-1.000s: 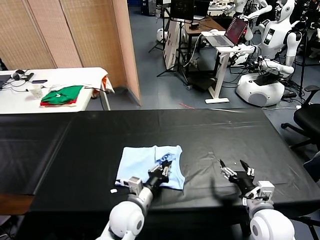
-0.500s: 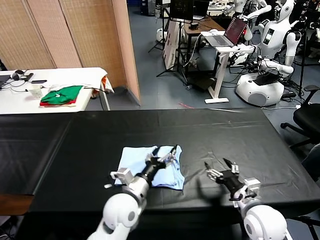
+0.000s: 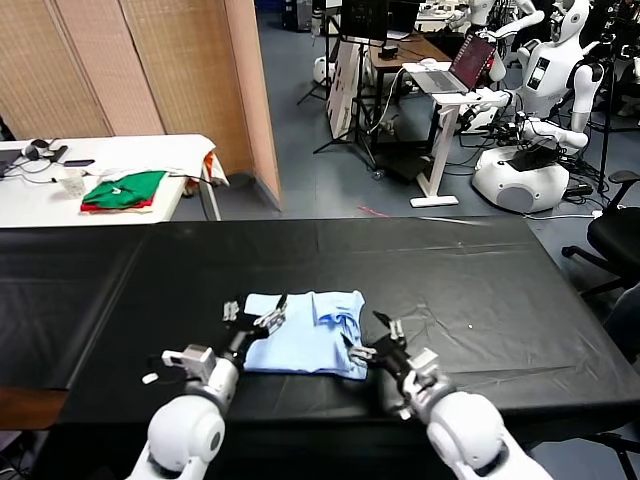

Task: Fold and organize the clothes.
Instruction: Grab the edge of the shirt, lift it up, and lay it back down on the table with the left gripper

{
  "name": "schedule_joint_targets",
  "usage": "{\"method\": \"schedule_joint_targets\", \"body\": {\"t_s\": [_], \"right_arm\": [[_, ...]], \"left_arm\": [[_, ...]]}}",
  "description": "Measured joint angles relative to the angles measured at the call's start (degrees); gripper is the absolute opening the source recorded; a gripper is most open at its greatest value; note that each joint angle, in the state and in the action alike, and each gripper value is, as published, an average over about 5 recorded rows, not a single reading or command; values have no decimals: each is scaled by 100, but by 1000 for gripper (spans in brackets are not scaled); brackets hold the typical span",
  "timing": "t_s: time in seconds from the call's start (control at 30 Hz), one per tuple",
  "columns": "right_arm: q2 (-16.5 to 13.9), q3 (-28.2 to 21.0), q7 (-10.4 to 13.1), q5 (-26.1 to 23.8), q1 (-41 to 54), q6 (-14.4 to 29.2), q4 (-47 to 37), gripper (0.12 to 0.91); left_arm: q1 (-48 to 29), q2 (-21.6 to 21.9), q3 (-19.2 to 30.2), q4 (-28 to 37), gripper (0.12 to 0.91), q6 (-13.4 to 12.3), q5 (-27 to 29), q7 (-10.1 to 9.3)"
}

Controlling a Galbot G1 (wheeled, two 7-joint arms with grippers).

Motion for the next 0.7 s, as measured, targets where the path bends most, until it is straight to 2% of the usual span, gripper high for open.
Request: {"method": "schedule_joint_targets", "body": {"t_s": [0.2,0.33,0.43,0.6,0.7], "right_arm": [[247,-212,155,-170,350,-129,-403,907],[444,-165,392,-102,411,-102,-611,907],[631,-29,702,182,365,-67,-674,907],[986,340,1314,932,176,-94,-667,907],[1166,588,1486,1375,35,-170,-603,907]], "left_arm": [[223,11,-121,-8,907,-119,113,-5],[328,-19,-150,-2,907,-171,148,-11],[382,-51,-162,24,907,-223,162,-12],[453,-75,-193,88,907,-314,167,-8],[486,-82,-225,110,907,-360,160,-3]]}}
